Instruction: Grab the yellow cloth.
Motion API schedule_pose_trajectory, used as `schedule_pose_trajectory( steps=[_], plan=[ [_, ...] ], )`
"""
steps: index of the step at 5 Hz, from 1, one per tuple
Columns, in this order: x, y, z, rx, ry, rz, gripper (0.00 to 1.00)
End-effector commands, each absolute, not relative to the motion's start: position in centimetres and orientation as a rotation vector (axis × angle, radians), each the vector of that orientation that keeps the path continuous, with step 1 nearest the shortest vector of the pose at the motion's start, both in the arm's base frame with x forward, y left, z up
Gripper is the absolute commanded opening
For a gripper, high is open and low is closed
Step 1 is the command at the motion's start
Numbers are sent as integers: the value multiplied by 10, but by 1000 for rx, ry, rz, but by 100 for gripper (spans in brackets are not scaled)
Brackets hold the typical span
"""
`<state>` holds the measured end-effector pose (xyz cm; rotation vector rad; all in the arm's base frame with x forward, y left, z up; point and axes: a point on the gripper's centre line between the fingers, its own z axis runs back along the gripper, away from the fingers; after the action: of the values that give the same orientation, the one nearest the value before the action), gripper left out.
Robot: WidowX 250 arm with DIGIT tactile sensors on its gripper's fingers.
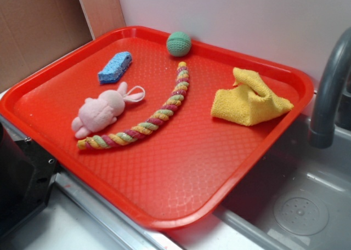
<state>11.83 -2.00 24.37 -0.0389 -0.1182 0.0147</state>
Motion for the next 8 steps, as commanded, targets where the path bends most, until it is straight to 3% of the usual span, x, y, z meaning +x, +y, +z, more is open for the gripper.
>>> schedule_pose_trajectory(
  steps=[1,2,3,4,5,6,7,8],
  plan=[
    [118,-20,244,-39,-118,15,100],
    [168,-70,203,19,-133,-239,100],
    [208,-110,184,25,-217,-488,100],
    [247,-125,156,47,-271,-740,100],
    [279,-121,126,8,-323,-961,100],
    [272,-119,90,-57,-343,-1020,100],
    [264,-141,64,-192,-306,-1172,100],
    [233,-167,64,-199,-289,-1255,100]
  ],
)
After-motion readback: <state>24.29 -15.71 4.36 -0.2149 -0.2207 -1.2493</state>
